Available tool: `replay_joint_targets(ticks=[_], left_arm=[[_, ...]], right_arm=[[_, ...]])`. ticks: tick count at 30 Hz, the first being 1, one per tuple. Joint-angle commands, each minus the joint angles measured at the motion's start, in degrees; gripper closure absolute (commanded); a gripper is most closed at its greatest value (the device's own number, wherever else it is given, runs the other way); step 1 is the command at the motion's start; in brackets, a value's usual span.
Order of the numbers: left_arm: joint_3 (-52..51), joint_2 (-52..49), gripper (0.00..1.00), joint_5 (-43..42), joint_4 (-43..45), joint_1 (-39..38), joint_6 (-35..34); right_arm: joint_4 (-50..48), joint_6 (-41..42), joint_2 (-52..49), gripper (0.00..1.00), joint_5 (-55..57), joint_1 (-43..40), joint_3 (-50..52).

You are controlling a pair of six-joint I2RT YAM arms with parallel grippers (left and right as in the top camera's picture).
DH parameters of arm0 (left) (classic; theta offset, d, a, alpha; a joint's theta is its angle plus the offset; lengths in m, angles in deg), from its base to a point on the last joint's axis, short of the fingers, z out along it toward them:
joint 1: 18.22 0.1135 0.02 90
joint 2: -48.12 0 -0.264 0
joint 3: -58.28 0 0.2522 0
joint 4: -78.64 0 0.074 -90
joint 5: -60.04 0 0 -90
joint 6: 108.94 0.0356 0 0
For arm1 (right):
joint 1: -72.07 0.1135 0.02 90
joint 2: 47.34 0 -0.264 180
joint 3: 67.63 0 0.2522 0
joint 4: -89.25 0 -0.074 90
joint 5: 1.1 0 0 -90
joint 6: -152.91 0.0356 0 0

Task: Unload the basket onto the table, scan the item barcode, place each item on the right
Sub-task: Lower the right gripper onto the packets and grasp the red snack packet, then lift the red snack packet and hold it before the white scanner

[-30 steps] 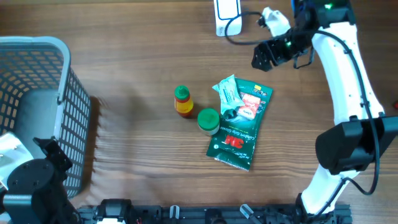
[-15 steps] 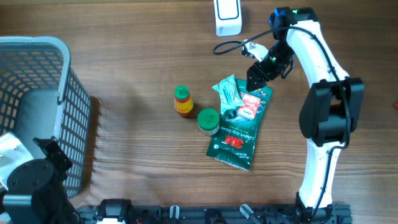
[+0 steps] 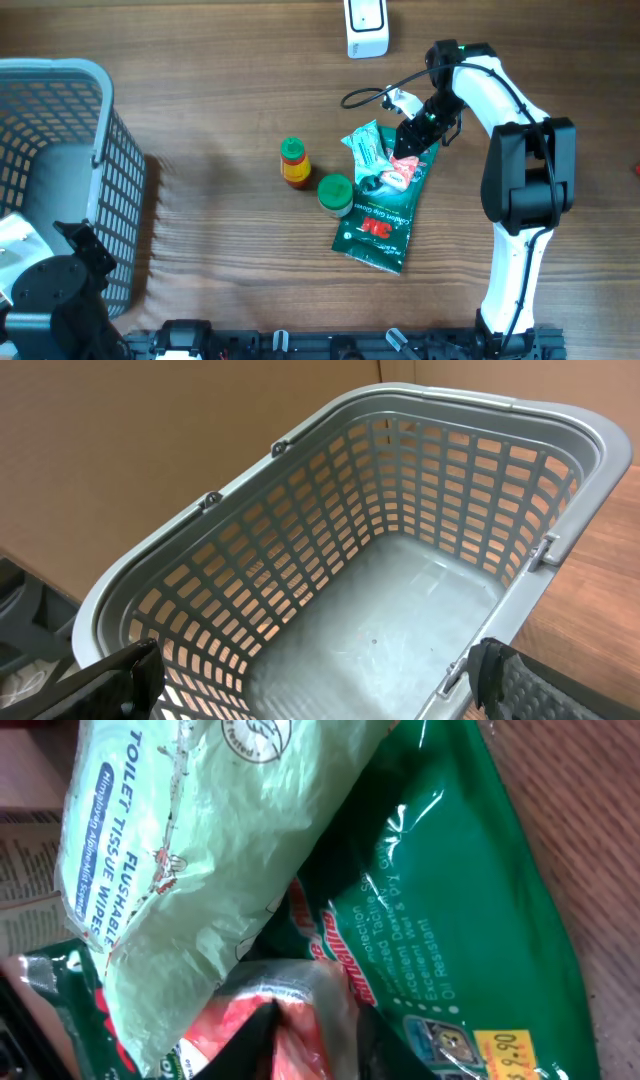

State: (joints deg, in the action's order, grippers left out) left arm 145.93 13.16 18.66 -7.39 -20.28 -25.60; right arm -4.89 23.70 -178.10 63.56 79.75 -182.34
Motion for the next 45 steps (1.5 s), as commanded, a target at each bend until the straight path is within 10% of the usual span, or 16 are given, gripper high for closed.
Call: replay_joint_targets(ticks=[1,8,11,27,33,45], left_arm=[[0.33,0.0,0.0,0.7,0.17,0.48,0.39],[0.33,0.0,0.0,0.7,0.17,0.48,0.42],[0.33,-0.02,0.0,0.68,0.17,0.48,0.42],[0.33,0.0,0.0,0.68,0.17,0.48,0.42],[0.33,0.0,0.0,0.7,0.17,0.48,0.42],[0.33,0.0,0.0,0.68,0.17,0.48,0.42]], right_arm=[[1.07,0.44,-1.05,0.62,-1.75,-0.02,0.39],[-0.79,0.5,-1.05,0.64,-1.77,-0.02,4.55],[-3.54,4.79,-1.05,0.95,-1.79,-0.02,6.03],[14.51,68.61,20.96,0.96,-6.58,-0.02,4.79],[20.11,73.75,23.23,0.96,-25.55,1.2,4.9],[20.13,77.7,23.41,0.96,-23.58,3.89,4.9]])
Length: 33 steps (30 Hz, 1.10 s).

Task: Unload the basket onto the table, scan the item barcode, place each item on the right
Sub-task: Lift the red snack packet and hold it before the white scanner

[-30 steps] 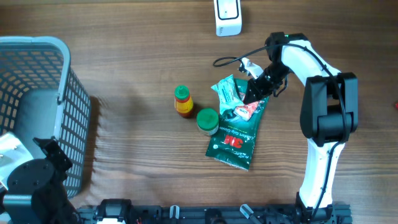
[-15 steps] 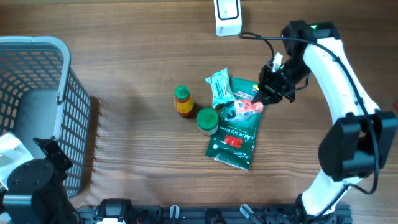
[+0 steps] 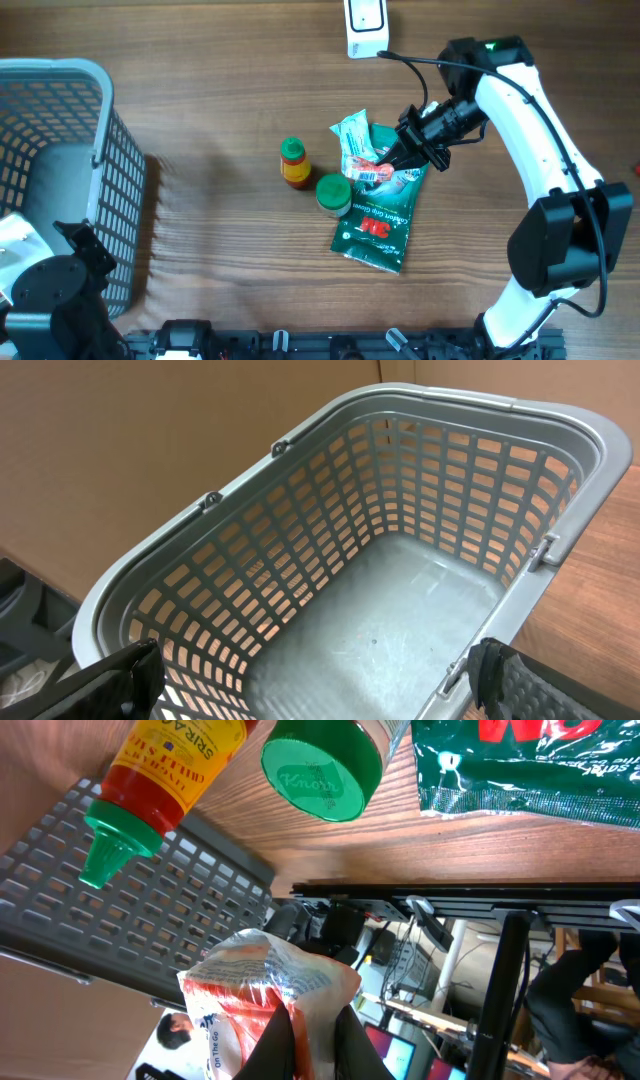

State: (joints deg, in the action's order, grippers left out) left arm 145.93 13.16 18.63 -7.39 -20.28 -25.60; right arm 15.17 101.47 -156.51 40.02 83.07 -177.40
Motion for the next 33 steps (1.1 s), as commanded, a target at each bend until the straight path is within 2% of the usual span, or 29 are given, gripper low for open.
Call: replay_joint_targets(ticks=[1,5,9,10,12,16,18,19,20,26,29,31,33], left_arm=[[0.33,0.0,0.0,0.72,0.17,0.48,0.42],[0.33,0.0,0.0,0.72,0.17,0.48,0.42],[0.33,0.0,0.0,0.72,0.17,0.48,0.42],[0.33,0.0,0.0,0.72,0.17,0.48,0.42],[0.33,0.0,0.0,0.7,0.17,0.48,0.42],[0.33,0.0,0.0,0.72,0.17,0.48,0.42],[0.33,0.0,0.0,0.7,0.17,0.48,0.39],[0.33,0.0,0.0,0.7,0.17,0.48,0.42],[0.33,0.0,0.0,0.72,0.17,0.48,0.42],[0.33,0.0,0.0,0.72,0.17,0.48,0.42],[0.33,0.0,0.0,0.72,0.17,0.48,0.42],[0.33,0.0,0.0,0.72,0.17,0.48,0.42],[0.33,0.0,0.0,0.72,0.17,0.48,0.42]], right_arm=[[0.04,-0.85,1.81,0.96,0.39,0.57,-0.04],[0.04,-0.92,1.88,0.96,1.55,0.57,-0.04],[-0.02,-0.66,2.8,0.96,7.87,0.68,-0.04],[-1.55,1.73,3.43,0.96,10.27,0.66,-0.04],[-8.2,5.4,4.79,0.96,13.51,0.68,-0.04],[-30.49,5.46,7.54,0.96,19.98,0.66,-0.04],[-38.03,4.98,7.5,0.96,20.0,0.66,-0.04],[-42.12,3.67,7.48,0.96,21.38,0.76,-0.04],[-42.51,-1.38,7.45,0.96,21.9,0.87,-0.04],[-32.26,-16.72,10.69,0.95,21.11,4.11,-0.02],[-32.22,-18.23,18.53,0.95,35.04,9.31,0.13],[-36.09,-18.6,24.48,0.95,44.15,11.65,2.99],[-47.91,-20.57,28.41,0.95,46.36,11.63,10.56]])
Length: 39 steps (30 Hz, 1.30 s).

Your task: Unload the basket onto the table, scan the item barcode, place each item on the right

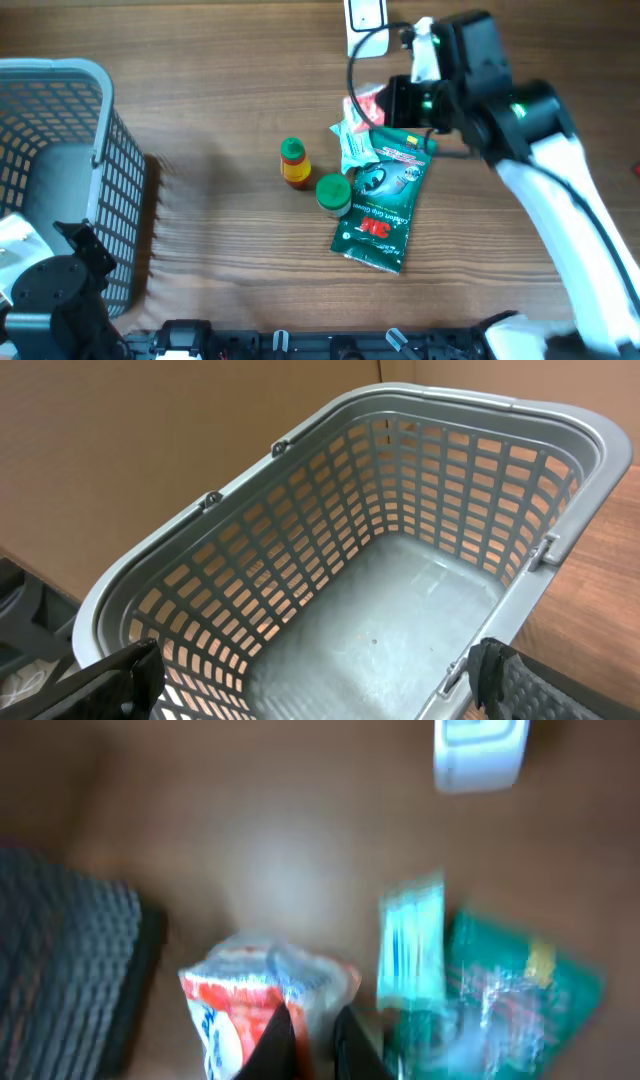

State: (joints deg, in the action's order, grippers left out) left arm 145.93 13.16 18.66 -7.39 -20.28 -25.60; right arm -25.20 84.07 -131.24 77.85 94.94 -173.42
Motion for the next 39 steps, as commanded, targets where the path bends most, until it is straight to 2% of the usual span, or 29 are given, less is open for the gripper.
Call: replay_joint_targets(ticks=[1,3,4,6,9,12,14,16,21,24,30,34,39], left_arm=[[0.33,0.0,0.0,0.7,0.17,0.48,0.42],[0.33,0.0,0.0,0.7,0.17,0.48,0.39],[0.33,0.0,0.0,0.7,0.17,0.48,0.42],[0.33,0.0,0.0,0.7,0.17,0.48,0.42],[0.33,0.0,0.0,0.7,0.17,0.48,0.42],[0.33,0.0,0.0,0.7,0.17,0.48,0.42],[0.33,0.0,0.0,0.7,0.17,0.48,0.42],[0.33,0.0,0.0,0.7,0.17,0.48,0.39],[0.33,0.0,0.0,0.7,0.17,0.48,0.42],[0.33,0.0,0.0,0.7,0.17,0.48,0.42],[0.33,0.0,0.0,0.68,0.17,0.48,0.39],[0.33,0.0,0.0,0.7,0.17,0.48,0.42],[0.33,0.0,0.0,0.7,0.17,0.48,0.42]], right_arm=[[-16.83,-5.92,3.5,0.95,9.46,-0.24,11.52],[-34.73,-9.62,2.23,0.96,9.94,-0.24,19.8],[-46.86,-12.79,0.35,0.96,9.97,-0.35,24.06],[-60.87,-16.83,-4.28,0.95,10.01,-0.35,27.04],[-74.4,-14.97,-13.92,0.96,9.99,-1.55,27.06],[-93.61,-13.42,-25.57,0.96,9.81,-5.49,26.84],[-99.45,-13.25,-33.48,0.96,6.69,-8.07,22.86],[-99.62,-13.22,-42.32,0.96,2.99,-9.62,13.84],[-97.2,-11.15,-56.83,0.96,-0.83,-9.66,-4.31],[-97.13,-9.81,-59.8,0.96,-1.03,-9.6,-7.67],[-94.12,-10.01,-55.28,0.96,-1.53,-10.99,-7.72],[-82.14,-10.69,-44.72,0.96,0.7,-16.13,-7.72],[-60.94,-10.67,-36.48,0.96,20.35,-28.59,-7.72]])
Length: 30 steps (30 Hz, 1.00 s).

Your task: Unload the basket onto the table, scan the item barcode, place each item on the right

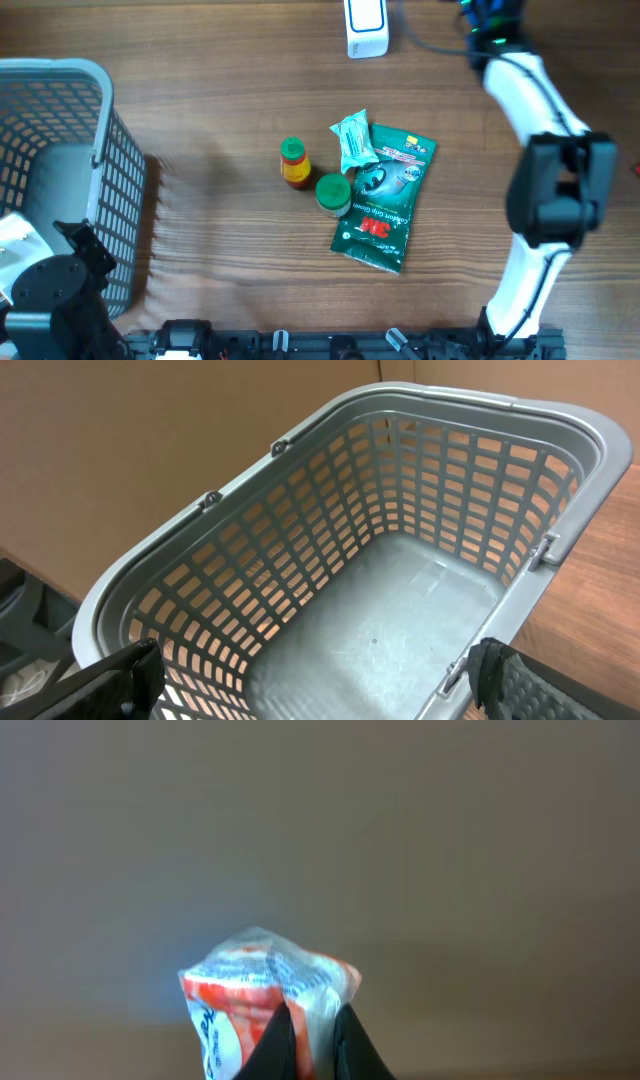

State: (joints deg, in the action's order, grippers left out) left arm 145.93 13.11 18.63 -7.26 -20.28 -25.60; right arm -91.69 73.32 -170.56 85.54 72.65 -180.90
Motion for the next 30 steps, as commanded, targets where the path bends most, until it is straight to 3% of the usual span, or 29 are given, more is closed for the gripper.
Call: replay_joint_targets(ticks=[1,5,14,15,16,17,18,22,25,27,30], left_arm=[[0.33,0.04,0.0,0.72,0.04,0.48,0.42],[0.33,0.04,0.0,0.72,0.04,0.48,0.42],[0.33,0.04,0.0,0.72,0.04,0.48,0.42],[0.33,0.04,0.0,0.72,0.04,0.48,0.42],[0.33,0.04,0.0,0.7,0.04,0.48,0.42],[0.33,0.04,0.0,0.7,0.04,0.48,0.42],[0.33,0.04,0.0,0.72,0.04,0.48,0.42],[0.33,0.04,0.0,0.7,0.04,0.48,0.42],[0.33,0.04,0.0,0.72,0.04,0.48,0.42],[0.33,0.04,0.0,0.72,0.04,0.48,0.42],[0.33,0.04,0.0,0.72,0.04,0.48,0.42]], right_arm=[[10.12,0.11,2.91,0.96,15.58,-9.77,-0.24],[24.48,0.26,2.58,0.96,17.09,-21.42,0.52],[34.91,0.28,2.56,0.9,17.07,-43.25,11.63],[36.59,0.26,2.56,0.67,17.03,-44.33,11.8],[37.18,0.17,2.64,0.32,17.03,-44.61,11.76],[37.9,0.07,3.48,0.09,17.07,-44.5,11.72],[38.07,0.09,4.76,0.0,16.81,-44.13,11.65],[38.84,0.48,17.53,0.0,12.72,-38.34,11.65],[45.79,8.96,29.22,0.0,5.84,-28.46,11.65],[48.15,15.65,32.06,0.0,0.61,-22.58,11.65],[53.53,17.16,31.91,0.0,-15.17,-15.04,11.69]])
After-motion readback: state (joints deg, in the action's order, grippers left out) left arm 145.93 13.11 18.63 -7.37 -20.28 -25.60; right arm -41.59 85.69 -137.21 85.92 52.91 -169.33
